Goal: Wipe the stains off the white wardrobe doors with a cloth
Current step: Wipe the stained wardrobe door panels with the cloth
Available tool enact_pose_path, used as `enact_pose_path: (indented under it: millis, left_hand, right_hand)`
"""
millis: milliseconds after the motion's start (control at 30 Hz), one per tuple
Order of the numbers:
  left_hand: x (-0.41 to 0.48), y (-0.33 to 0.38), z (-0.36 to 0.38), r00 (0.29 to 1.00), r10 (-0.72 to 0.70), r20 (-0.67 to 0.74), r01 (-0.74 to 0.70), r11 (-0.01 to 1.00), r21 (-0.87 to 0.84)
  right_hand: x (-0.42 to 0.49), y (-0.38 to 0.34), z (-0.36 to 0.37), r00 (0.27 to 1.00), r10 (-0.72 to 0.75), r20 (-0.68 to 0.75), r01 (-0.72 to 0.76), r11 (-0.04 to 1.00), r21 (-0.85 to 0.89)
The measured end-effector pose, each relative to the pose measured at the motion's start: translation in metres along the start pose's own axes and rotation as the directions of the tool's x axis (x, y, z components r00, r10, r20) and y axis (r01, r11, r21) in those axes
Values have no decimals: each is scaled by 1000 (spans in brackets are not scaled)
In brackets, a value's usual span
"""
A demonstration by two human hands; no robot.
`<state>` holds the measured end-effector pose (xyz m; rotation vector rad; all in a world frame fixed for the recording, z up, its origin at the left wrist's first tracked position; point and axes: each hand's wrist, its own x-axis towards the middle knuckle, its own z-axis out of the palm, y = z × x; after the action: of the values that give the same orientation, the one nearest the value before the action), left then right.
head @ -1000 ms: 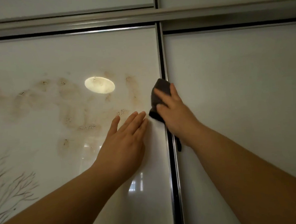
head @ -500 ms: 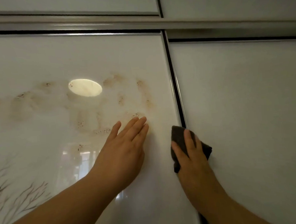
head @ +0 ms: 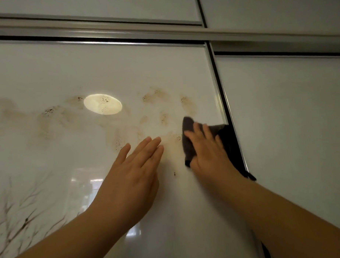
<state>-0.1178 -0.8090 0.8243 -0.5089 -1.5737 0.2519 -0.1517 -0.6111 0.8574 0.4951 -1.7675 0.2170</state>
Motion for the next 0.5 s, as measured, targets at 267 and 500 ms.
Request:
enact_pose_path:
  millis: [267, 500]
  left_hand:
    - [-13, -28, -21, 999, 34, -27, -35, 999, -28]
    - [-8, -51, -23, 1000, 8, -13, -8, 999, -37]
  right_hand:
    - [37, 32, -27, 999, -34, -4, 30, 936, -350]
    - [122, -12, -1, 992, 84, -95, -104, 969, -224]
